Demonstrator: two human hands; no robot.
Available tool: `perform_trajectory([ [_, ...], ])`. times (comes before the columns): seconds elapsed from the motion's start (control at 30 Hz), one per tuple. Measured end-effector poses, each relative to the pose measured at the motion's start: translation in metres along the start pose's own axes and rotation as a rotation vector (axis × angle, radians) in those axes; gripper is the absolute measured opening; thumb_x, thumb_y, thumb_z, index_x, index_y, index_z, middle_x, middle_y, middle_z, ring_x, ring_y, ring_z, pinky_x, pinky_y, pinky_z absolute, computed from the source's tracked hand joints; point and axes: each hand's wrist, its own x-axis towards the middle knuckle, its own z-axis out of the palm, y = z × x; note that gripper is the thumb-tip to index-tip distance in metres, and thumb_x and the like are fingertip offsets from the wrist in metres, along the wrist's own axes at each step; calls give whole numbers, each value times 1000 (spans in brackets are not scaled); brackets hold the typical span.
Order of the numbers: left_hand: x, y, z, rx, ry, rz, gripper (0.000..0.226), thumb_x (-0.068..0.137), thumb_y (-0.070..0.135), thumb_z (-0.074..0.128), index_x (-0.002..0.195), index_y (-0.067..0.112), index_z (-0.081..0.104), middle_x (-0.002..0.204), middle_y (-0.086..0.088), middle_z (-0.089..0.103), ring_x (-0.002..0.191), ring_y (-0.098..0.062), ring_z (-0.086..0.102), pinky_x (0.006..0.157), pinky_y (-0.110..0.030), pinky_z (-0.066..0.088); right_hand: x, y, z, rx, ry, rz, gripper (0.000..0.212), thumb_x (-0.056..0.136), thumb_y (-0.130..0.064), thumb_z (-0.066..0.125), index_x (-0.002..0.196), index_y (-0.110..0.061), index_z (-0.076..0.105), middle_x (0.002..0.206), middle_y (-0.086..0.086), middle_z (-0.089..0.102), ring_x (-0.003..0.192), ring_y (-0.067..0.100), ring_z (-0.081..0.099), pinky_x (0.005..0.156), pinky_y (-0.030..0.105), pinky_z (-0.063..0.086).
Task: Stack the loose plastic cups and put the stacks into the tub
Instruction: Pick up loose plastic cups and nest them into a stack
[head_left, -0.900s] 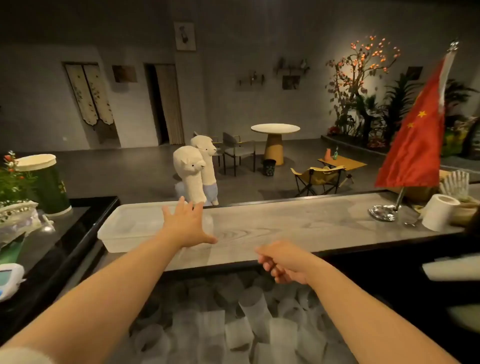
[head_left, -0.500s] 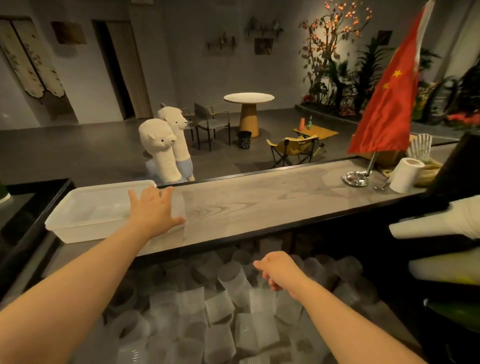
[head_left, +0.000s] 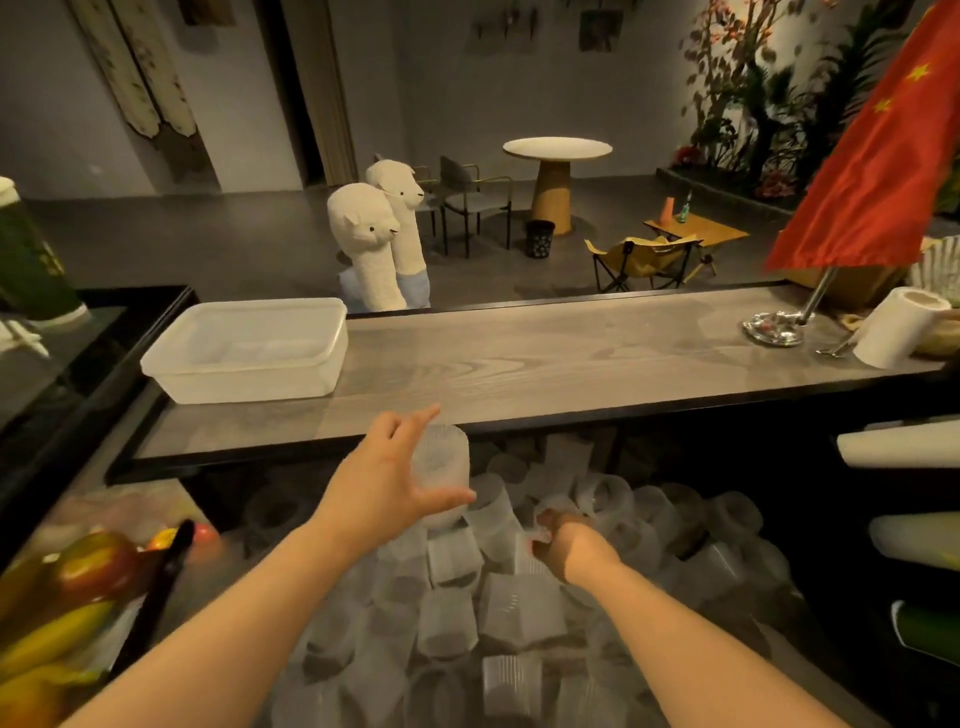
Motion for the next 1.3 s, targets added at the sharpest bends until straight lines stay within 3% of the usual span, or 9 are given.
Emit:
perform_trajectory([
  [0.17, -27, 4, 34, -110, -16, -85, 115, 62, 54, 86, 153, 34, 18, 136, 7, 49, 126, -12, 47, 102, -27, 42, 10, 5, 11, 71, 9, 11, 41, 96, -43, 54, 131, -21, 54, 138, 4, 53, 124, 24, 51, 103, 31, 42],
  [0.33, -38, 6, 55, -185, -10, -255, 113, 60, 51, 83, 149, 40, 14, 120, 5, 53, 114, -19, 54, 98, -37, 50, 7, 19, 10, 264, 109, -4, 28, 94, -32, 58, 117, -17, 62, 121, 5, 63, 102, 22, 59, 84, 27, 45],
  [0.47, -45, 12, 69, -144, -48, -330, 106, 61, 42, 78, 146, 41, 16, 114, 3, 45, 111, -21, 48, 98, -39, 47, -15, 34, 5, 469, 294, -120, 18, 94, -26, 58, 79, -17, 62, 79, 4, 64, 79, 24, 60, 72, 39, 50],
  [0.57, -50, 21, 82, -146, -127, -324, 104, 66, 34, 77, 146, 40, 11, 104, 6, 51, 85, -13, 58, 70, -24, 50, -33, 36, -1, 727, 332, -207, 27, 94, -33, 60, 73, -15, 59, 64, -2, 56, 62, 12, 51, 62, 28, 44],
  [0.67, -50, 27, 93, -234, -204, -312, 110, 65, 25, 78, 147, 42, 7, 92, 2, 58, 59, -11, 59, 49, -21, 45, -51, 32, -13, 975, 315, -338, 29, 98, -30, 55, 77, -10, 56, 67, -1, 49, 64, 9, 45, 64, 22, 41],
  [0.87, -52, 46, 100, -360, -196, -252, 130, 60, 35, 87, 148, 48, -7, 106, 16, 59, 87, -9, 67, 81, -29, 58, -73, 30, -21, 1042, 142, -519, 28, 100, -20, 50, 84, 0, 60, 77, 0, 60, 76, 6, 57, 75, 16, 46],
  [1.03, -52, 63, 105, -433, -176, -185, 129, 61, 34, 90, 151, 44, -1, 109, 18, 59, 93, 3, 64, 80, -21, 55, -72, 47, -20, 945, 154, -514, 24, 99, -19, 54, 77, -11, 58, 73, -1, 54, 71, 9, 50, 72, 23, 43],
  [1.13, -50, 72, 111, -377, -193, -155, 121, 59, 38, 87, 148, 50, 6, 109, 15, 60, 89, -4, 66, 77, -25, 57, -73, 60, -17, 830, 166, -516, 12, 97, -28, 56, 90, -32, 64, 83, -6, 59, 80, 5, 56, 79, 22, 46],
  [1.3, -43, 82, 125, -314, -193, -150, 105, 61, 40, 85, 140, 56, 17, 118, 17, 52, 89, -8, 62, 71, -23, 55, -76, 77, -13, 666, 165, -559, 37, 102, -34, 45, 121, -65, 50, 118, -10, 59, 114, 4, 53, 101, 22, 43],
])
